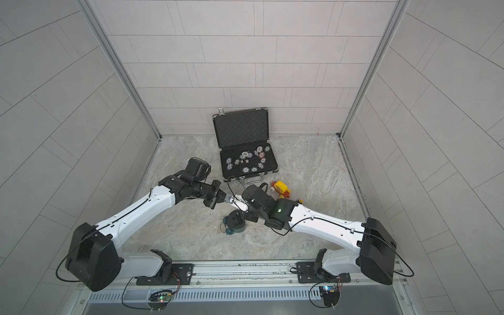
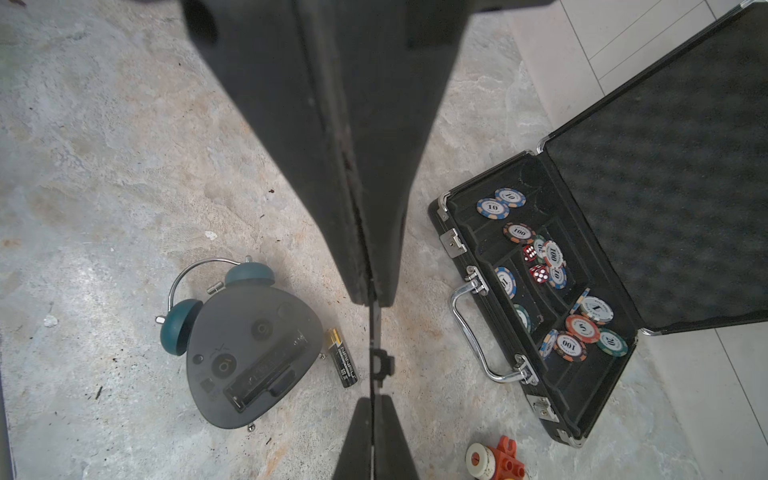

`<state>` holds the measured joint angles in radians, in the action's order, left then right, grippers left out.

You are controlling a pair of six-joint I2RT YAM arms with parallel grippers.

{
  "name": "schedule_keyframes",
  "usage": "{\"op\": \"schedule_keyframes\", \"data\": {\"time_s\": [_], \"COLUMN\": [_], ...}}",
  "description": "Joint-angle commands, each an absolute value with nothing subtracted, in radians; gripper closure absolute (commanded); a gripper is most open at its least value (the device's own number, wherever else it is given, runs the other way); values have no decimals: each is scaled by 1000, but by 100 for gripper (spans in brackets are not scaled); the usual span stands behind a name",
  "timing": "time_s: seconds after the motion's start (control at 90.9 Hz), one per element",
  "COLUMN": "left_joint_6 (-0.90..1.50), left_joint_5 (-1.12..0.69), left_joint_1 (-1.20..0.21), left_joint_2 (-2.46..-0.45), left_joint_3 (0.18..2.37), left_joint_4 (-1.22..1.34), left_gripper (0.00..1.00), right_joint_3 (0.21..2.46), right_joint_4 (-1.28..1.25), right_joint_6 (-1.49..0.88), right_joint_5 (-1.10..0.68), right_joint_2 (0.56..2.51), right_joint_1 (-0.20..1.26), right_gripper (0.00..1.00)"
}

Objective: Remove the battery from the alarm
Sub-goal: Pick up the cover from the center of the board, then install the cover on the alarm.

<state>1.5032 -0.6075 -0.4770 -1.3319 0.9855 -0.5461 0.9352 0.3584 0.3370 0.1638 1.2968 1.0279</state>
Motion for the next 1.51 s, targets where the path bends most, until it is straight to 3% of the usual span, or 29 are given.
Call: {"op": "schedule_keyframes", "data": {"time_s": [0.0,0.121,0.319,0.396,0.495,0.583,0.671,0.759,0.913,1.211,1.409,1.497], "left_joint_6": [1541,1542,1492,1426,1234,974,770,732,785,805,816,821], "left_joint_5": [-620,-632,-607,-574,-460,-343,-356,-417,-413,-410,-433,-437], "left_joint_1": [-476,-467,-424,-397,-372,-372,-370,-370,-378,-397,-398,-397], "left_joint_2": [-1301,-1293,-1240,-1211,-1174,-1137,-1083,-1016,-945,-922,-957,-985], "left_joint_3": [963,953,946,953,978,950,816,614,405,328,310,314], "left_joint_4": [-533,-501,-474,-488,-548,-545,-381,-116,161,90,63,64], "left_gripper": [100,95,55,49,41,34,27,19,12,10,10,4], "right_joint_3": [956,945,890,860,806,737,641,541,435,421,470,474], "right_joint_4": [360,352,326,323,300,197,-21,-227,-357,-425,-318,-309], "right_joint_6": [289,242,108,43,-87,-295,-599,-843,-1021,-1109,-1044,-1035], "right_joint_5": [213,205,154,87,-82,-359,-614,-706,-636,-507,-490,-490], "right_joint_2": [1304,1286,1214,1184,1137,1109,1136,1186,1192,1301,1338,1340], "right_joint_1": [1030,1028,997,965,881,764,679,667,711,840,833,818], "right_gripper": [100,100,100,100,100,100,100,100,100,100,100,100]}}
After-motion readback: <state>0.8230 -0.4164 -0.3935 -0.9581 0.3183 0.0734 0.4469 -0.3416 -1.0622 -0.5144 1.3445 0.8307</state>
